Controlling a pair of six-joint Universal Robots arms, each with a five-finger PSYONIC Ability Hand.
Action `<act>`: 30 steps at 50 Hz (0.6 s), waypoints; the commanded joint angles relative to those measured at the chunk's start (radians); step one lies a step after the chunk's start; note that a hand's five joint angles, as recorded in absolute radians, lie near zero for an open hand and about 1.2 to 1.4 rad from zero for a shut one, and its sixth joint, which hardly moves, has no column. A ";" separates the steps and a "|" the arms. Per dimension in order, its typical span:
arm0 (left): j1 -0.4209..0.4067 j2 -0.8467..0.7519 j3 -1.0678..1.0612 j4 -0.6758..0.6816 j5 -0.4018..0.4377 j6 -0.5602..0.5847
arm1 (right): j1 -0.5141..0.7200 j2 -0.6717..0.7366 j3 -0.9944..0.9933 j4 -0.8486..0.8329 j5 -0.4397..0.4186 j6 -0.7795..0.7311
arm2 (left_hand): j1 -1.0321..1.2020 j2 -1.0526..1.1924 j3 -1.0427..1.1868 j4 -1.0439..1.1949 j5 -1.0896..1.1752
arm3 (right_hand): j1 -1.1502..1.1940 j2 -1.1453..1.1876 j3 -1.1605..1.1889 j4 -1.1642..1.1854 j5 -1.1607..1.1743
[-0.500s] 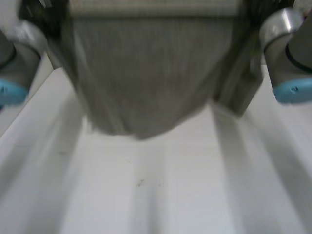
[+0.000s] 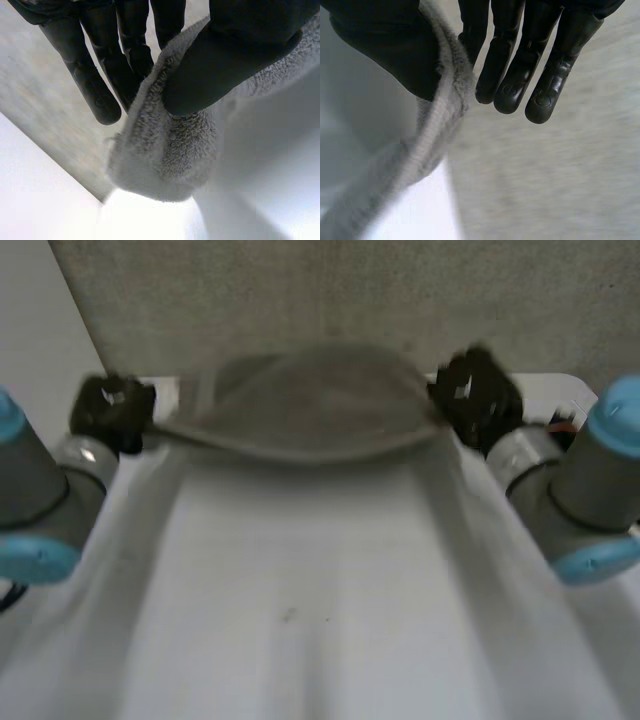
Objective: Fold the laundry
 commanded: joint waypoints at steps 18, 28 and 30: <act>0.098 0.024 -0.223 0.082 0.038 0.010 | -0.143 0.150 0.098 0.182 0.028 0.596 | 0.198 0.179 0.179 0.178 0.180 | -0.221 -0.435 -0.439 -0.448 -0.419; 0.098 0.059 -0.259 0.056 0.039 0.009 | -0.203 0.096 0.097 0.303 0.075 0.724 | 0.198 0.179 0.179 0.178 0.180 | 0.404 0.189 0.186 0.176 0.206; 0.096 0.061 -0.267 0.051 0.039 0.009 | -0.207 0.090 0.100 0.307 0.062 0.730 | 0.198 0.179 0.179 0.178 0.180 | 0.430 0.215 0.212 0.202 0.232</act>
